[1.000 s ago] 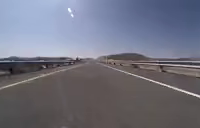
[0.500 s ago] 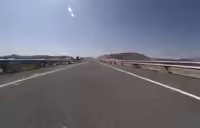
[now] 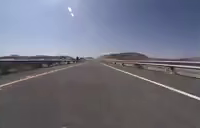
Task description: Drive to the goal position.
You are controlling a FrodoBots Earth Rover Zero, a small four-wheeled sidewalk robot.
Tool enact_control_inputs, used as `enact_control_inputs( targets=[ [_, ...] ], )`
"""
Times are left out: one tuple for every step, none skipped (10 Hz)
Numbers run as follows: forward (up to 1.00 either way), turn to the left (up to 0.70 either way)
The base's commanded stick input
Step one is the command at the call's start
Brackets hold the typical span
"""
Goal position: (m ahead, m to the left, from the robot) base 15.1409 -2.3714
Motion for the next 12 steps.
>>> enact_control_inputs(
  targets=[
    [1.00, 0.00],
    [1.00, 0.00],
    [1.00, 0.00],
    [1.00, 0.00],
    [1.00, 0.00],
    [1.00, 0.00],
    [1.00, 0.00],
    [1.00, 0.00],
    [1.00, 0.00],
    [1.00, 0.00],
    [1.00, 0.00],
    [1.00, 0.00]
  ],
)
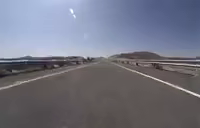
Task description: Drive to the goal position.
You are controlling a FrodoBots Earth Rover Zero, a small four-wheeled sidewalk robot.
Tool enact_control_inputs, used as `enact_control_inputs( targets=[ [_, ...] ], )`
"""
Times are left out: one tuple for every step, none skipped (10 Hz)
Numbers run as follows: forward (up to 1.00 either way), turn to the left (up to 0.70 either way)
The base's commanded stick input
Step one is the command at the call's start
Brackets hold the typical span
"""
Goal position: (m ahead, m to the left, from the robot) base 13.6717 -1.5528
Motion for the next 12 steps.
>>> enact_control_inputs(
  targets=[
    [1.00, 0.00],
    [1.00, -0.15],
    [1.00, -0.02],
    [1.00, 0.00],
    [1.00, 0.00],
    [1.00, 0.00],
    [1.00, 0.00],
    [1.00, 0.00],
    [1.00, 0.00],
    [1.00, 0.00],
    [1.00, 0.00],
    [1.00, 0.00]
  ],
)
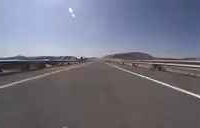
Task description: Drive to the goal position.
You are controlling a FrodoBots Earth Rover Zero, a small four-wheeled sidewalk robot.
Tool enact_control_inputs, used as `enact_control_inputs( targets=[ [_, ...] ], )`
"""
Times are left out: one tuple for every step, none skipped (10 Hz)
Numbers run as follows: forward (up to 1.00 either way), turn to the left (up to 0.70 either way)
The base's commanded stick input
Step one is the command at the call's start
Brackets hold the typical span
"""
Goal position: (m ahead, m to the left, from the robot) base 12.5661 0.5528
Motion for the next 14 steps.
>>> enact_control_inputs(
  targets=[
    [1.00, 0.00],
    [1.00, 0.00],
    [1.00, 0.00],
    [1.00, 0.00],
    [1.00, 0.00],
    [1.00, 0.00],
    [1.00, 0.00],
    [1.00, 0.00],
    [1.00, 0.00],
    [1.00, 0.00],
    [1.00, 0.00],
    [1.00, 0.00],
    [1.00, 0.00],
    [1.00, 0.00]
  ],
)
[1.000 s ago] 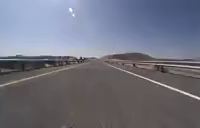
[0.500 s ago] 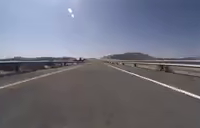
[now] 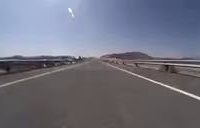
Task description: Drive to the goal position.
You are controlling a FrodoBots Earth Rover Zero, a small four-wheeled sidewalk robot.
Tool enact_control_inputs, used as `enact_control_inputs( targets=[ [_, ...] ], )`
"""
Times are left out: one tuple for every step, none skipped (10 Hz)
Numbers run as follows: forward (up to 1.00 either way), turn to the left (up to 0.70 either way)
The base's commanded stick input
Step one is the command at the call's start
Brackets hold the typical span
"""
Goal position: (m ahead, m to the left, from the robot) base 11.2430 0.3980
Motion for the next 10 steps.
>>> enact_control_inputs(
  targets=[
    [1.00, 0.00],
    [1.00, 0.00],
    [1.00, 0.00],
    [1.00, 0.00],
    [1.00, 0.00],
    [1.00, 0.00],
    [1.00, 0.00],
    [1.00, 0.00],
    [1.00, 0.00],
    [1.00, 0.00]
  ],
)
